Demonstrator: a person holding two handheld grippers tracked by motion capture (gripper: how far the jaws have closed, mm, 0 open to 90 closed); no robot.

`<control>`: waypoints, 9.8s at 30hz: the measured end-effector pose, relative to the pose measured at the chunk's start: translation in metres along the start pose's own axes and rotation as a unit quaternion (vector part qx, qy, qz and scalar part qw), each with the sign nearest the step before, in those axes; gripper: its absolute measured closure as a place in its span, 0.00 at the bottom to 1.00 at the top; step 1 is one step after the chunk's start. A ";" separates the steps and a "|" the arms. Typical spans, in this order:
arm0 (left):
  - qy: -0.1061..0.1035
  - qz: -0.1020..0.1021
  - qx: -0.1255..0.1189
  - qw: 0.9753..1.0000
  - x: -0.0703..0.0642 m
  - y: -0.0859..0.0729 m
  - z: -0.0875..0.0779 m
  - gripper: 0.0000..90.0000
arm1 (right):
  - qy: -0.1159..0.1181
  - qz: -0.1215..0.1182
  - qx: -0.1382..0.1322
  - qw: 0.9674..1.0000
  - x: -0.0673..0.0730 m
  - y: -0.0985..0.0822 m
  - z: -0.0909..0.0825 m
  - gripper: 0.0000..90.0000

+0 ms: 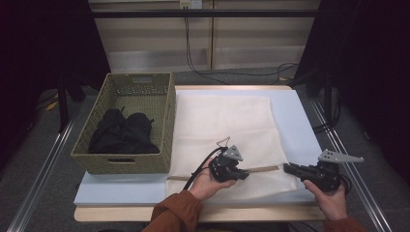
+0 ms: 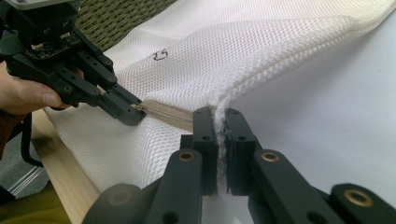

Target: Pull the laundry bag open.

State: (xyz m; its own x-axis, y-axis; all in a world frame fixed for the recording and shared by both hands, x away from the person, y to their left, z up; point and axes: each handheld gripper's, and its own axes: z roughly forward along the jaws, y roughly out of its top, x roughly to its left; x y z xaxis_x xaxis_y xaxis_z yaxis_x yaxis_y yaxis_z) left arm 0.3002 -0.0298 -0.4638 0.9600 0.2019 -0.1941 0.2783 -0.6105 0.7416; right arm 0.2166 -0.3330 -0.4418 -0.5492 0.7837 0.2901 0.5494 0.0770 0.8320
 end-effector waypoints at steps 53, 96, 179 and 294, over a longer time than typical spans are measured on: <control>0.019 -0.013 0.009 1.000 0.008 -0.015 -0.029 0.97 | -0.009 0.001 -0.006 1.000 -0.003 -0.001 -0.004 0.94; 0.033 -0.024 0.015 0.999 0.012 -0.029 -0.050 0.97 | -0.011 0.003 0.003 1.000 -0.003 -0.001 -0.003 0.94; 0.051 -0.042 0.034 0.997 0.016 -0.059 -0.093 0.97 | -0.020 0.002 0.005 1.000 -0.002 -0.001 -0.002 0.94; 0.100 -0.108 0.016 0.989 0.024 -0.111 -0.155 0.97 | -0.020 0.000 0.000 1.000 -0.003 -0.003 -0.004 0.94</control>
State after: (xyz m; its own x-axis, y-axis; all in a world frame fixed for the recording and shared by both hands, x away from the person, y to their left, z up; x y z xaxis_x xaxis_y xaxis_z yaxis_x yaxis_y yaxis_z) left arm 0.2873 0.1616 -0.4515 0.8532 0.4757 -0.2137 0.4809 -0.5593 0.6752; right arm 0.2144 -0.3382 -0.4439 -0.5230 0.8081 0.2710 0.5495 0.0766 0.8320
